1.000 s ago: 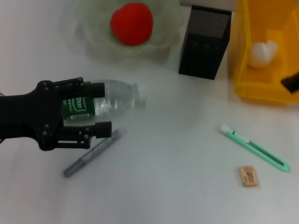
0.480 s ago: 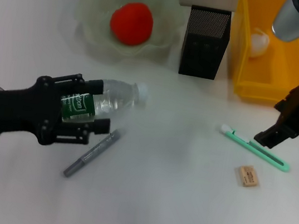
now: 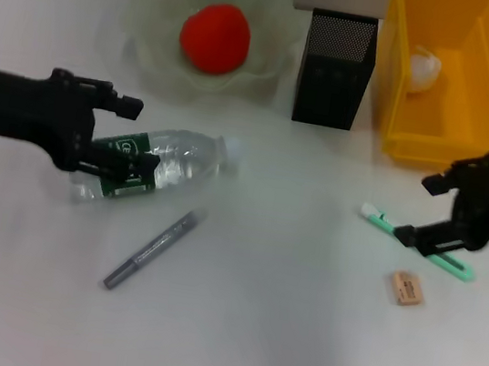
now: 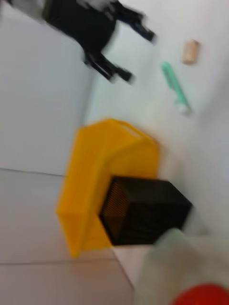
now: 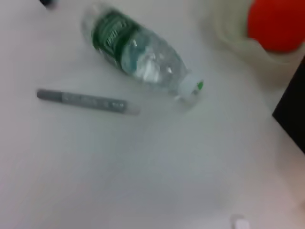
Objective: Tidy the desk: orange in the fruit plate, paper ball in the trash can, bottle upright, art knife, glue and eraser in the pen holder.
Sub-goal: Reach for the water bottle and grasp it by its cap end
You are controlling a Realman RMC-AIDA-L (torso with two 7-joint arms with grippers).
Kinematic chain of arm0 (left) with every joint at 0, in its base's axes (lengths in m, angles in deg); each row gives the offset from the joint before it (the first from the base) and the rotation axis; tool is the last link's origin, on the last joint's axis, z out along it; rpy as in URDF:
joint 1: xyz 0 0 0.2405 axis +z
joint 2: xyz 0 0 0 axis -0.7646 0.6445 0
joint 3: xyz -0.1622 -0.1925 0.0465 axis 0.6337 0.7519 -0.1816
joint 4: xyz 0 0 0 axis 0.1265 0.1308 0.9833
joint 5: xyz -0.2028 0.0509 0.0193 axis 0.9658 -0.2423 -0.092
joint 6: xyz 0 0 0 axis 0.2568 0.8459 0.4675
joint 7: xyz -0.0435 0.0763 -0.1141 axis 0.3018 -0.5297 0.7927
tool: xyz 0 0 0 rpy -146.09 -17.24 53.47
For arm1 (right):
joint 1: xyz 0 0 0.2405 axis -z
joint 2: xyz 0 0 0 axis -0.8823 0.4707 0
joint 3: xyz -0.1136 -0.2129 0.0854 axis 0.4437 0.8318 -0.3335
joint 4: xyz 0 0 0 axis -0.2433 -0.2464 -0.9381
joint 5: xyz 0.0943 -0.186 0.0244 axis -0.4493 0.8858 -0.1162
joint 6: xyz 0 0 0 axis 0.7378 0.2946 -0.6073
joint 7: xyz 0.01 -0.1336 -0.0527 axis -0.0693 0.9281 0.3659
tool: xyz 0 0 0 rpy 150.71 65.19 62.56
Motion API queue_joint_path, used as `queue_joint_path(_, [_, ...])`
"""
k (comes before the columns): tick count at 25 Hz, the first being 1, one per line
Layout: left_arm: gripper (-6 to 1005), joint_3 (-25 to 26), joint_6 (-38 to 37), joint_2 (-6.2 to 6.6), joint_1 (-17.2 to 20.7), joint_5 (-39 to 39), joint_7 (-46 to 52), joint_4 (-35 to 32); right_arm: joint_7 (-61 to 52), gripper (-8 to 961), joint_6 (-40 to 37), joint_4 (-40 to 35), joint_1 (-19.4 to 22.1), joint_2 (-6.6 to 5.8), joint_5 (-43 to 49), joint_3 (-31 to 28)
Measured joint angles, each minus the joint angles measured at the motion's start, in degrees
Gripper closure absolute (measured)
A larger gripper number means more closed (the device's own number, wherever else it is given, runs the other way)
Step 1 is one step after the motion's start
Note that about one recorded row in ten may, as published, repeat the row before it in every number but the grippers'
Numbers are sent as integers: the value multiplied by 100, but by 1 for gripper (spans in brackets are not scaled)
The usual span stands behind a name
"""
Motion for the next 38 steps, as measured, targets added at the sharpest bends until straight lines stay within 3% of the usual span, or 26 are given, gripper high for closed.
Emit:
queue_joint_path(1, [166, -13, 1, -59, -110, -301, 191, -240, 632, 169, 86, 168, 285, -5, -516, -354])
queue_joint_path(2, [167, -50, 2, -113, -252, -635, 401, -460, 632, 169, 86, 168, 285, -5, -516, -354])
queue_joint_path(5, [168, -357, 77, -145, -627, -1287, 939, -717, 1517, 169, -39, 474, 604, -22, -1323, -1019])
queue_joint_path(6, [169, -658, 226, -138, -831, -1508, 1211, -731, 2077, 169, -261, 738, 742, -28, -1737, -1496])
queue_joint_path(10, [171, -1086, 544, -141, -1101, -1897, 1535, -748, 2706, 169, -677, 1178, 812, -33, -2052, -2082])
queue_joint_path(16, [173, -2221, 1320, -173, -1532, -2367, 2129, -625, 3532, 169, -1122, 1876, 910, -12, -2200, -2989])
queue_joint_path(23, [177, -3201, 1961, -216, -2091, -2663, 2490, 192, 3625, 169, -1160, 1871, 1000, -14, -2205, -3158])
queue_joint_path(29, [180, -3769, 2469, -219, -2259, -2695, 2668, 585, 3650, 170, -1130, 1973, 1009, -8, -2215, -3118])
queue_joint_path(38, [184, -4093, 2989, -219, -2453, -2724, 2805, 1034, 3689, 170, -1165, 2073, 963, -4, -2214, -3096])
